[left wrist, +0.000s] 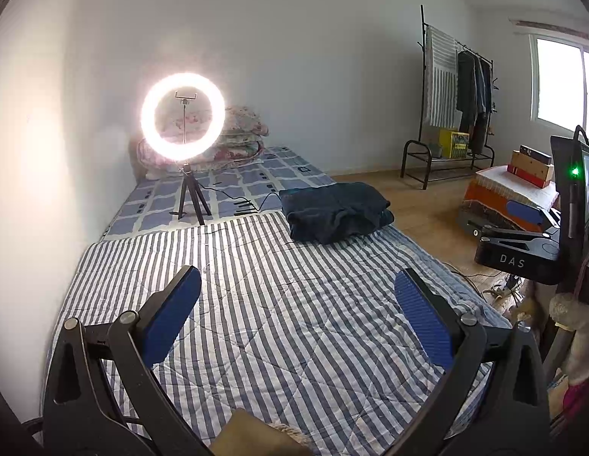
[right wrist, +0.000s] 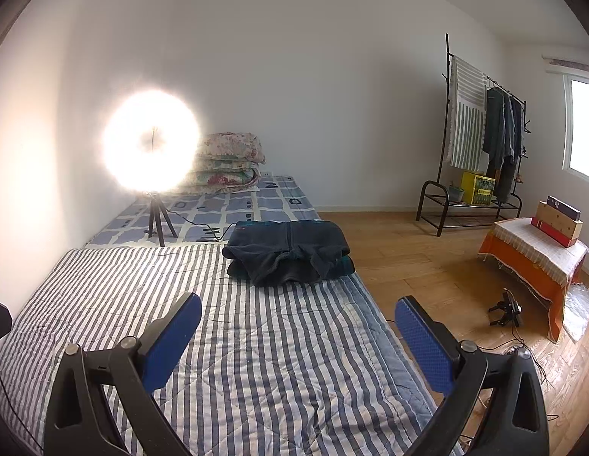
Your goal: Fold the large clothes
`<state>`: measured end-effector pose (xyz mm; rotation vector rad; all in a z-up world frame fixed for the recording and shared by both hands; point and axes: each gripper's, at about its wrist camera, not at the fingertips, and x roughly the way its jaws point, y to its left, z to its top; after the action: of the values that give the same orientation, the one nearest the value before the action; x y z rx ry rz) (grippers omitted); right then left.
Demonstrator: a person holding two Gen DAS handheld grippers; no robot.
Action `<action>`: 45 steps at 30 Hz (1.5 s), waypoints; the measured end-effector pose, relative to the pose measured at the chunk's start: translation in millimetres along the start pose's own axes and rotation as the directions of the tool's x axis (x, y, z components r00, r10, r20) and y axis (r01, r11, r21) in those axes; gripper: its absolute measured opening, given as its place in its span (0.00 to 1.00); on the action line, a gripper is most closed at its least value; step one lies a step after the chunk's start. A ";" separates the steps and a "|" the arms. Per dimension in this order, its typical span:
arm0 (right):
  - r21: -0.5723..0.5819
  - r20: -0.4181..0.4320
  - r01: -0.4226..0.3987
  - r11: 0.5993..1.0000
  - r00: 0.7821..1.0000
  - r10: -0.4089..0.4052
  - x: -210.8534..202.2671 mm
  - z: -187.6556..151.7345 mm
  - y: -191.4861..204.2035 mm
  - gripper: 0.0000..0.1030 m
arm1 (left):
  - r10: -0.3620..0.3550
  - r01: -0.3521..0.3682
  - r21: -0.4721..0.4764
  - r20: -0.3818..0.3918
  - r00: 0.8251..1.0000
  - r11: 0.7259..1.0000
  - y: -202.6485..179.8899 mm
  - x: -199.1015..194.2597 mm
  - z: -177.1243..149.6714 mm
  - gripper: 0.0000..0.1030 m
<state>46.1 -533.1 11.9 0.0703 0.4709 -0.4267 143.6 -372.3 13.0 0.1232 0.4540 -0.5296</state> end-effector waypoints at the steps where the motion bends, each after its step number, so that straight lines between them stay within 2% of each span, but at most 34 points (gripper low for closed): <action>1: -0.001 -0.001 -0.001 1.000 1.000 0.001 0.6 -0.5 -0.9 1.00 | -0.001 0.001 -0.001 -0.002 1.000 1.000 -0.1 -0.2 -0.1 1.00; 25: -0.014 -0.008 -0.005 1.000 1.000 0.005 4.4 -5.1 -7.9 1.00 | -0.021 0.020 0.041 0.010 1.000 0.999 -1.2 -4.9 -0.2 1.00; 45: -0.030 -0.018 -0.007 1.000 1.000 0.006 6.5 -3.7 -8.0 1.00 | -0.020 0.020 0.028 0.002 1.000 0.999 1.5 -0.4 -3.1 1.00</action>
<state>46.4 -542.2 6.0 0.0469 0.4942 -0.4130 142.8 -370.2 10.3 0.1455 0.4463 -0.5558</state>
